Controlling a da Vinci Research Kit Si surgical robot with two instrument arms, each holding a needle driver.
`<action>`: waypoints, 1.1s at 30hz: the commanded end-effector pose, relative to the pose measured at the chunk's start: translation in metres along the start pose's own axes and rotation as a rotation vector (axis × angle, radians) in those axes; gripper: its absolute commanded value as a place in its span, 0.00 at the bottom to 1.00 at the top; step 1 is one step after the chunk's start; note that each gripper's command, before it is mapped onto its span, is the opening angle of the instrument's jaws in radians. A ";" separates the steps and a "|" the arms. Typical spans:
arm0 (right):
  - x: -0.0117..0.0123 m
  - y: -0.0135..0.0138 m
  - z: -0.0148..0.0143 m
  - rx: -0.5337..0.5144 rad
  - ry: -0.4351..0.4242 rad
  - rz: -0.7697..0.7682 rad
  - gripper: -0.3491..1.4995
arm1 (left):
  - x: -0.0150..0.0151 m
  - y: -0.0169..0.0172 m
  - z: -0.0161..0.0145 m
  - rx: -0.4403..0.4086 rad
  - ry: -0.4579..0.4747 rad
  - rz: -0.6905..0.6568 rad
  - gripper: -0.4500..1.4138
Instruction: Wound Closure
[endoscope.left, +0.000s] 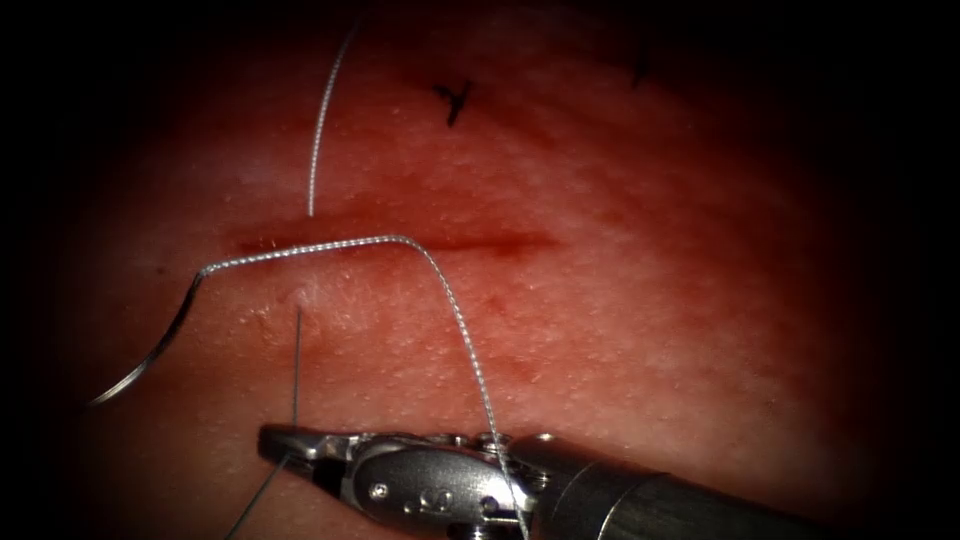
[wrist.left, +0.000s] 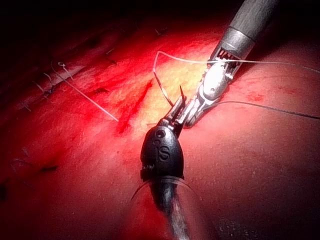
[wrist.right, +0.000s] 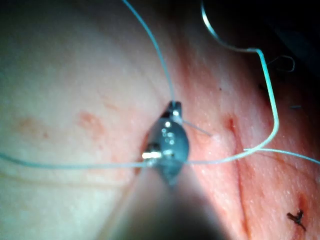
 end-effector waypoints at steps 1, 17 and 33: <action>0.0008 -0.0006 0.0005 0.014 0.018 -0.005 0.00 | -0.0005 -0.0003 0.0006 -0.001 0.001 0.001 0.00; 0.0003 0.0016 -0.0001 0.031 0.073 0.000 0.56 | -0.0006 -0.0003 0.0009 0.002 0.001 0.002 0.00; -0.0077 0.0098 0.0052 -0.025 0.024 0.002 0.63 | -0.0006 -0.0003 0.0008 0.001 0.001 0.002 0.00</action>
